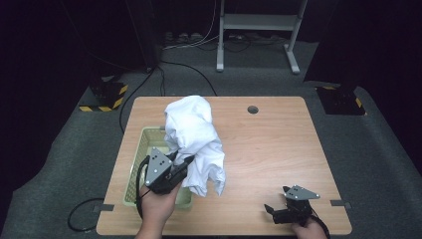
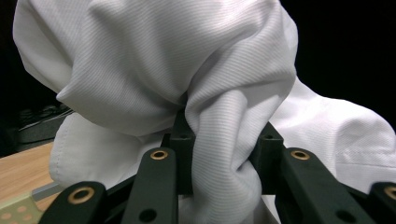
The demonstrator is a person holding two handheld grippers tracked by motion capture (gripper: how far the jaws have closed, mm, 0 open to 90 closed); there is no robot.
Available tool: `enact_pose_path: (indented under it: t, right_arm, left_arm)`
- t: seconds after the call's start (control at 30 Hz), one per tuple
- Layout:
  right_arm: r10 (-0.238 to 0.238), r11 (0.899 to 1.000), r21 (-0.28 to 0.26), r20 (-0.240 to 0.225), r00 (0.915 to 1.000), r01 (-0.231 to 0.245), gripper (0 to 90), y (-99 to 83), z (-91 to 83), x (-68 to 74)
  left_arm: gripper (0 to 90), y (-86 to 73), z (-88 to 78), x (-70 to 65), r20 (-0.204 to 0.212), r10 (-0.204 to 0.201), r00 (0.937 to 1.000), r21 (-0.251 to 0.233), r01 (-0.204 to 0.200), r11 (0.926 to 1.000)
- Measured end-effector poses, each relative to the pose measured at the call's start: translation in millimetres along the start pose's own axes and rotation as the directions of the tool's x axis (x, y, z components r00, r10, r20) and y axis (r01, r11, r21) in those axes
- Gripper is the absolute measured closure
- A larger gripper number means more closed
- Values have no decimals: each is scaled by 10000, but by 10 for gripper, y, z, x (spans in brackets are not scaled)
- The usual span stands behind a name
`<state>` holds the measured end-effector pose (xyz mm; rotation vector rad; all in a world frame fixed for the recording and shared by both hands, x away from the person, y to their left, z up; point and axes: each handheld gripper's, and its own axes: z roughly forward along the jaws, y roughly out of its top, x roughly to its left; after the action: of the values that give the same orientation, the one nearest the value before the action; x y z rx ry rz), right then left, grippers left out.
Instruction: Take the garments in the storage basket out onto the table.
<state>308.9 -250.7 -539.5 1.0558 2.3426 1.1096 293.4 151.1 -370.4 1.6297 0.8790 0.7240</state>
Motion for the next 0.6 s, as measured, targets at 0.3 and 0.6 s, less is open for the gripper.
enact_pose_path:
  t: [0.3, 0.6]
  right_arm:
    - [15, 10000, 3, -6, 10000, -15, 9, 0, -1, -2]
    - [9, 10000, -12, -10, 10000, -9, 9, -1, -2, -3]
  left_arm:
    - [688, 32, 61, -74, 216, 76, 9997, -44, -75, 10000]
    - [688, 56, 109, -139, 369, 110, 9993, -110, -106, 9999]
